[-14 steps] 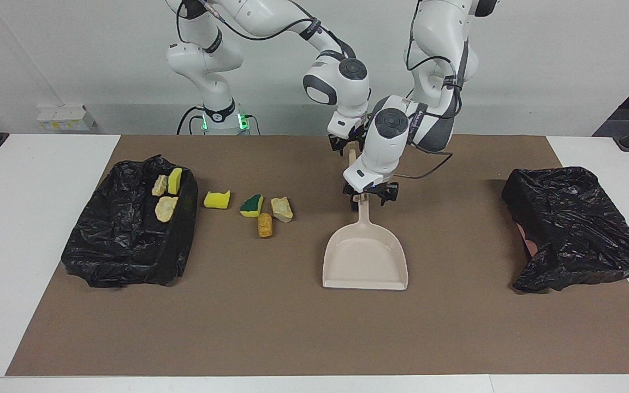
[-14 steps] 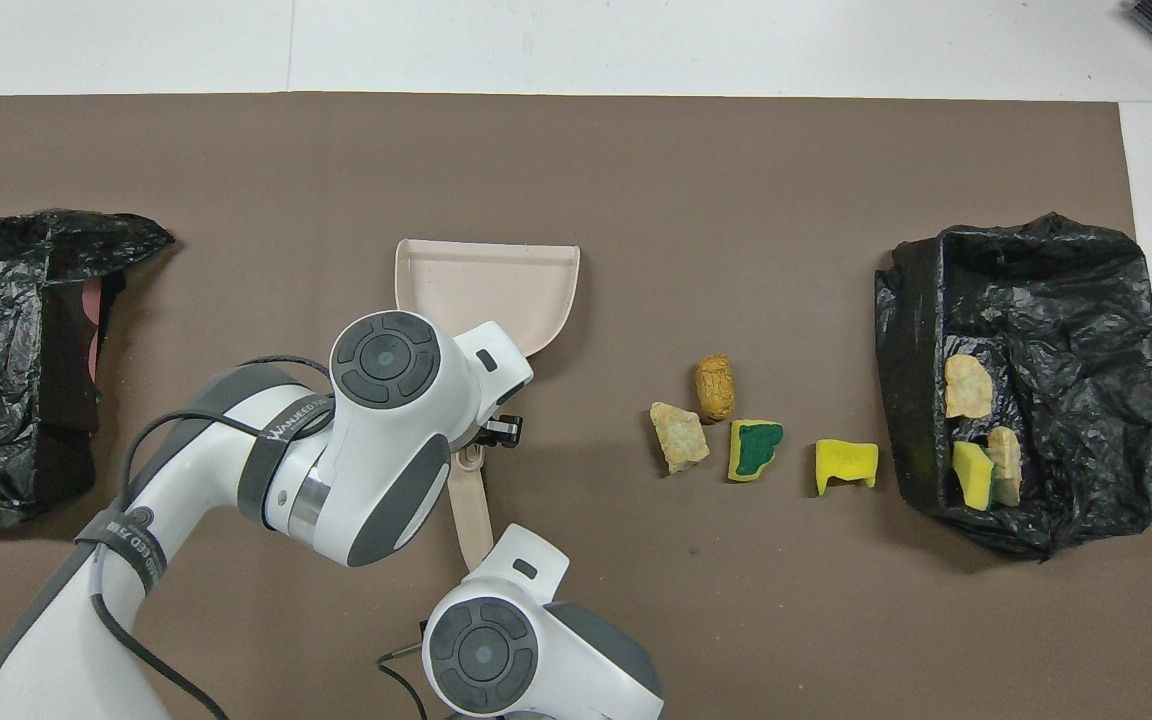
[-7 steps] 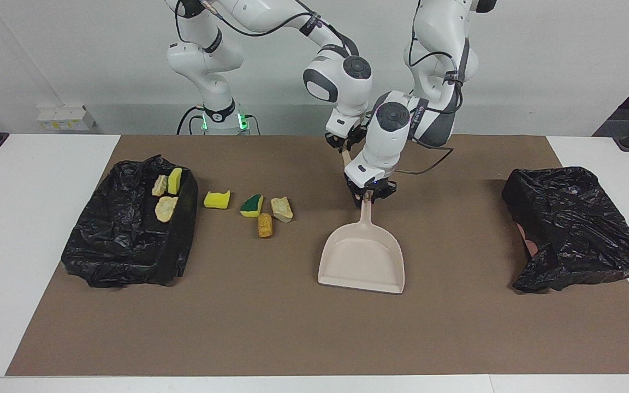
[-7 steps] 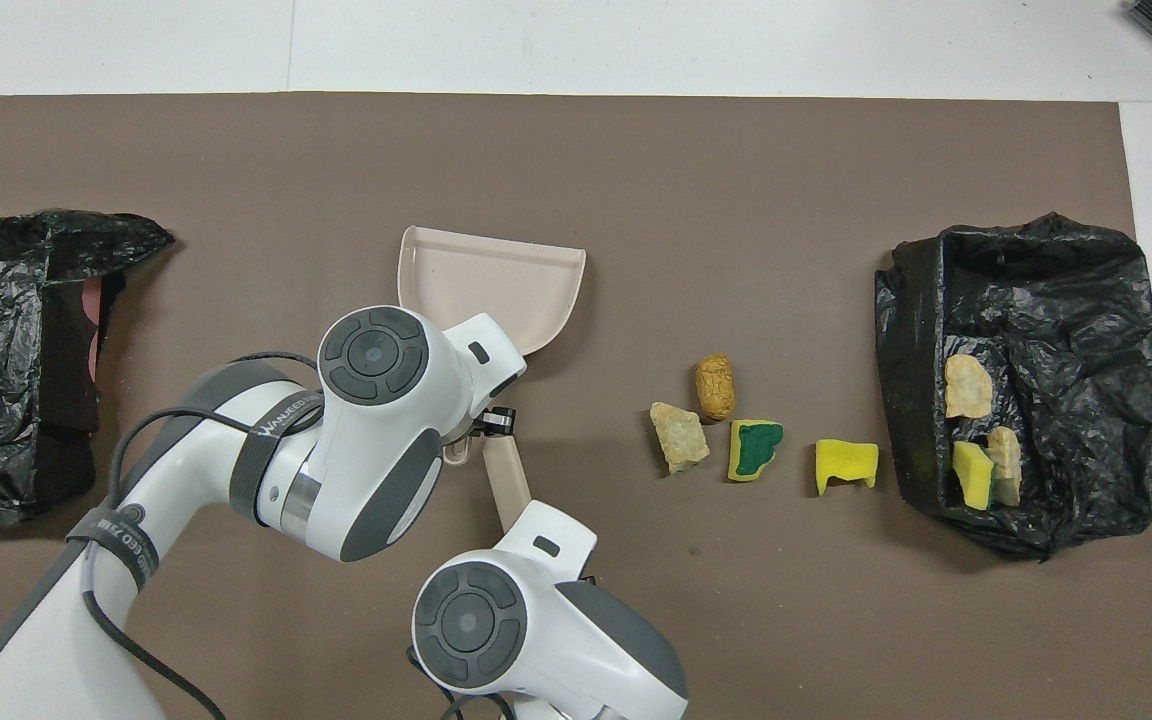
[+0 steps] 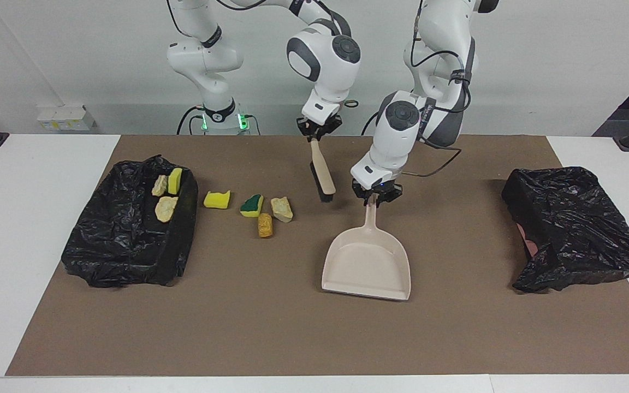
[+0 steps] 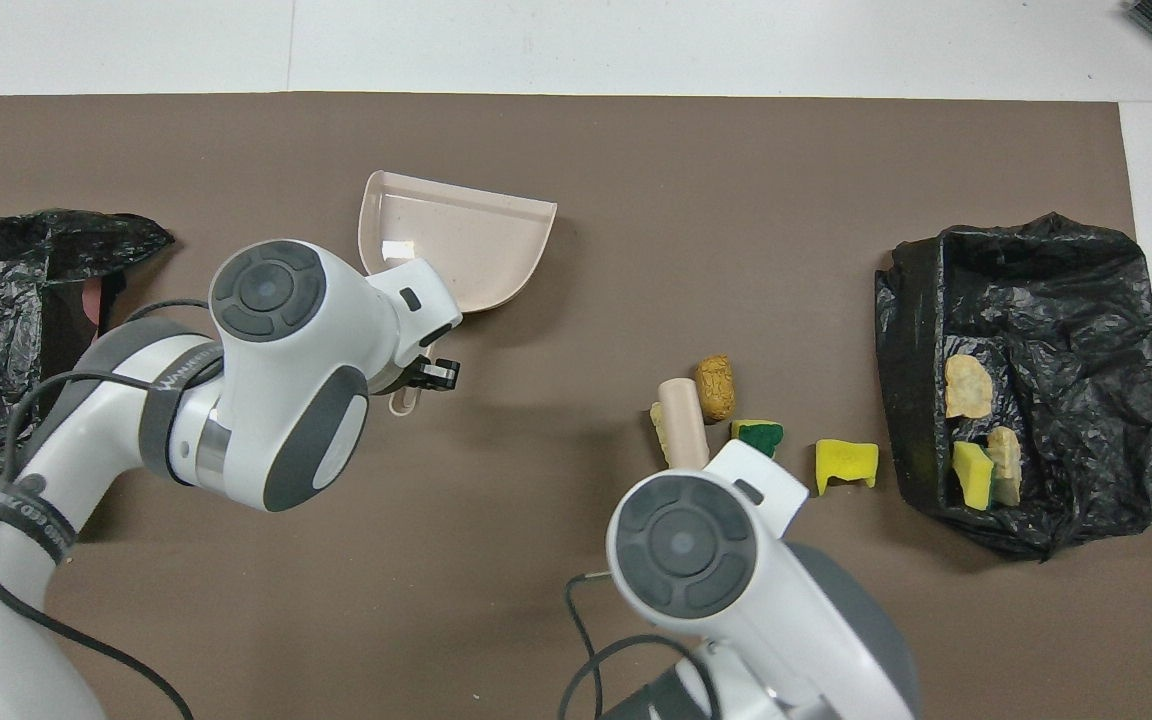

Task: Sweep and dump trash in bin

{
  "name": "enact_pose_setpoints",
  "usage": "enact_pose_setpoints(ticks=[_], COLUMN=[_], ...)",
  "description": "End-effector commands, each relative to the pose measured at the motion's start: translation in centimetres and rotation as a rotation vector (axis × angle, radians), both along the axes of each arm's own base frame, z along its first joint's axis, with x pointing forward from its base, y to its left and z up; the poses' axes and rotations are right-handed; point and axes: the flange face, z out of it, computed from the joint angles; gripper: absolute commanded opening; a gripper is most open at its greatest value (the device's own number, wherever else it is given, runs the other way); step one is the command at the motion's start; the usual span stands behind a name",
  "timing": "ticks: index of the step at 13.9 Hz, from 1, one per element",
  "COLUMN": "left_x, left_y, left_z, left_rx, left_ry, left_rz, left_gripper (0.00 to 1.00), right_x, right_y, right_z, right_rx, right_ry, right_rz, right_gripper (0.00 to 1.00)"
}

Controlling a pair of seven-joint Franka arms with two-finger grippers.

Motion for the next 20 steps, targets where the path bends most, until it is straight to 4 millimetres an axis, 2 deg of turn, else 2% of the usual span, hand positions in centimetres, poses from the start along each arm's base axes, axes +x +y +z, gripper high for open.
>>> enact_pose_setpoints(ticks=[1,3,5,7,9,10,11,13,16,17,19,20], left_x=[1.6,1.5,1.3,1.2,1.5,1.5,1.6,1.9,2.0,1.5,0.1,-0.6], left_y=[3.8,7.2,11.1,13.7,16.0,16.7,17.3,17.0,17.3,16.9,14.4,13.9], left_z=[2.9,5.1,7.0,7.4,7.3,7.3,7.3,7.6,7.1,6.5,4.2,2.7], left_rx=[0.005,0.001,-0.005,-0.013,0.020,0.027,0.029,0.110,0.094,0.088,0.081,0.077], left_ry=[0.014,0.013,0.026,0.051,0.067,0.079,0.081,0.079,0.062,0.074,0.100,0.108], left_rz=[-0.117,-0.212,-0.346,-0.493,-0.667,-0.705,-0.711,-0.812,-1.137,-1.163,-1.212,-1.225], left_gripper=[0.00,0.00,0.00,0.00,0.00,0.00,0.00,0.00,0.00,0.00,0.00,0.00], right_x=[2.6,4.0,4.5,4.0,2.6,1.7,0.9,0.7,1.7,1.8,2.8,2.9], right_y=[-5.8,-10.0,-13.6,-15.4,-16.6,-17.1,-17.3,-17.0,-14.9,-13.6,-10.6,-8.7], right_z=[-3.0,-3.8,-4.9,-5.9,-6.4,-7.0,-8.4,-10.0,-12.0,-13.0,-12.1,-11.8], right_rx=[0.019,-0.035,-0.036,-0.062,-0.078,-0.090,-0.096,-0.086,0.018,0.060,0.133,0.174], right_ry=[0.007,0.010,0.039,0.055,0.064,0.076,0.086,0.051,0.049,0.066,0.058,0.057], right_rz=[-0.031,-0.018,-0.007,-0.008,-0.022,-0.028,-0.033,-0.042,-0.055,-0.070,-0.067,-0.062], right_gripper=[0.00,0.00,0.00,0.00,0.00,0.00,0.00,0.00,0.00,0.00,0.00,0.00])
